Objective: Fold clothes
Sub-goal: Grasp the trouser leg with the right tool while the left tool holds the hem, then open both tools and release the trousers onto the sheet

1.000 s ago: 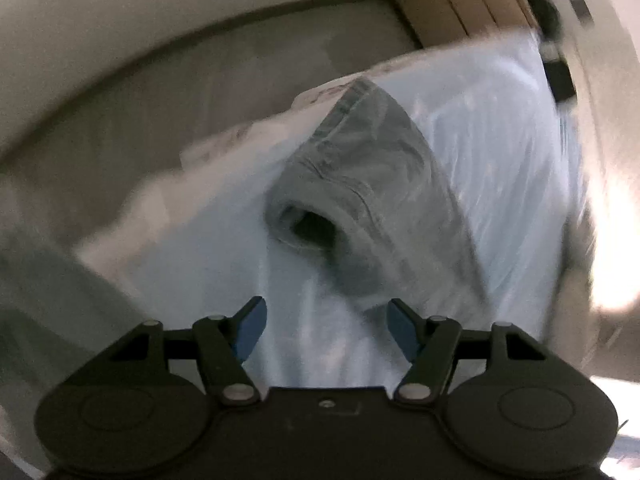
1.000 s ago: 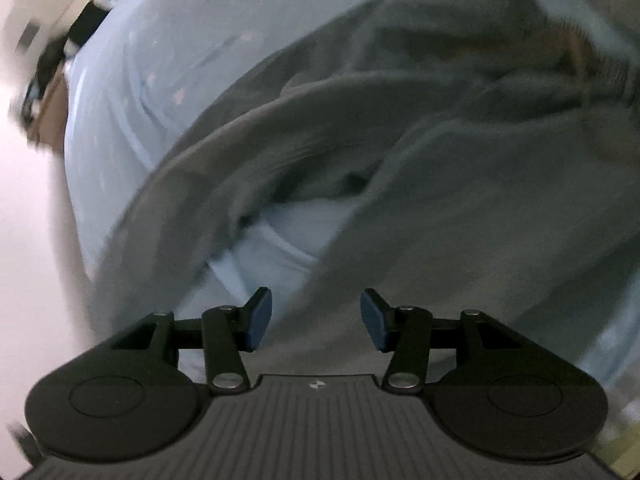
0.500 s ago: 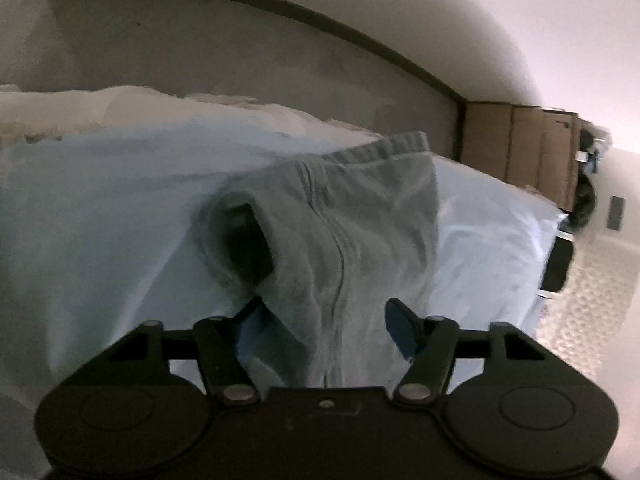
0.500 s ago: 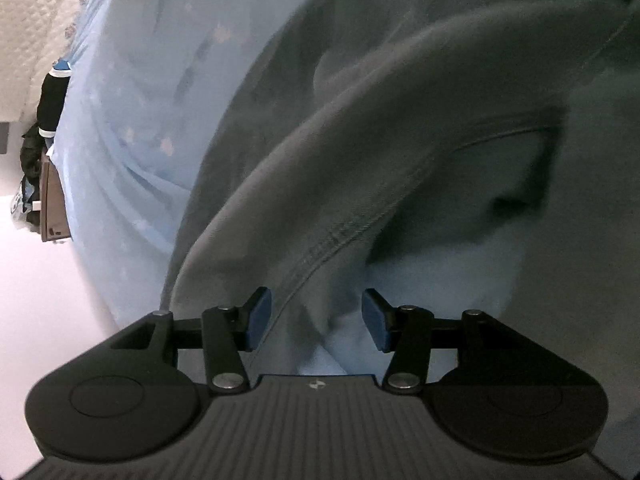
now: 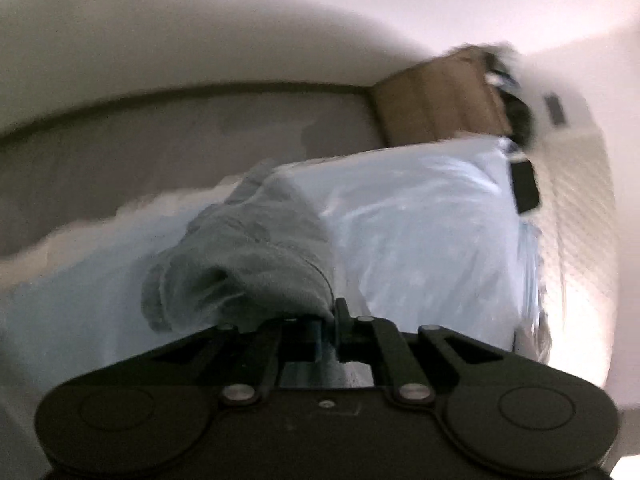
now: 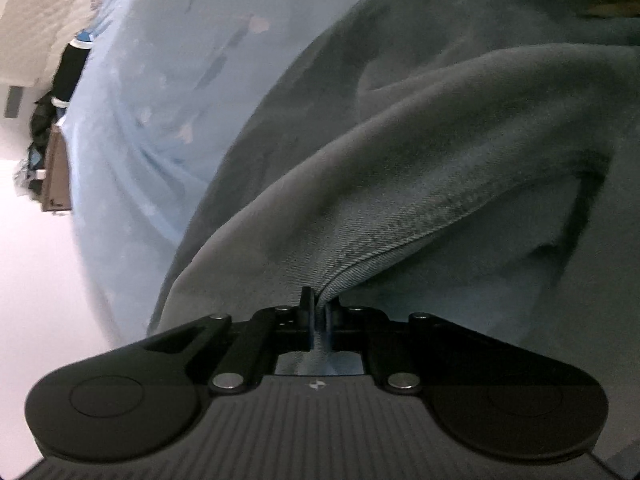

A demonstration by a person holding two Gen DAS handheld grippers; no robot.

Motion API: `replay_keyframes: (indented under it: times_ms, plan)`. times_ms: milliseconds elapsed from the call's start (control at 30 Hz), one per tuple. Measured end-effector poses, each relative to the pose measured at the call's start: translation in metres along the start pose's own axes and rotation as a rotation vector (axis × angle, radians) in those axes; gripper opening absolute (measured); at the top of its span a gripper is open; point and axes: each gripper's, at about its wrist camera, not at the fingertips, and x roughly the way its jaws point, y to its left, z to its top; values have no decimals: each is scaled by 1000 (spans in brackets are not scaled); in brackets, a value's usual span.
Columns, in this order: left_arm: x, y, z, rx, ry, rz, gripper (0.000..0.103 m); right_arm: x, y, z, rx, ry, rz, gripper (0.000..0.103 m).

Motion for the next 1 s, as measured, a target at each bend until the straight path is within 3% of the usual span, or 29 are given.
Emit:
replay_keyframes:
  times_ms: [33,133,300,400,533,600,700,800,900,1000]
  plan:
    - [-7,-4,1,38,-6,-2,5,-8,-2,-4,-13,10,6,4]
    - [-12,19,1,22,-3,53,5,-14,-18,-24,-53,55,-15,4]
    - [-3,72,-10,17,53,210,5,-3,-41,-49,-65,86,-84,5]
    - [3,86,-14,48,67,232,7,5,-49,-52,-78,95,-120,6]
    - [-7,73,-14,117,54,231,13,-1,-49,-44,-120,112,-122,14]
    - [-12,60,-14,176,54,244,31,-10,-45,-46,-172,133,-133,17]
    - [-25,48,-19,223,57,244,43,-30,-35,-51,-261,148,-146,22]
    - [-42,36,-27,279,72,244,50,-56,-30,-61,-343,142,-129,30]
    - [-48,23,-39,333,75,250,59,-74,-29,-72,-400,122,-116,30]
    - [-66,8,-54,383,86,257,61,-89,-31,-75,-423,93,-104,31]
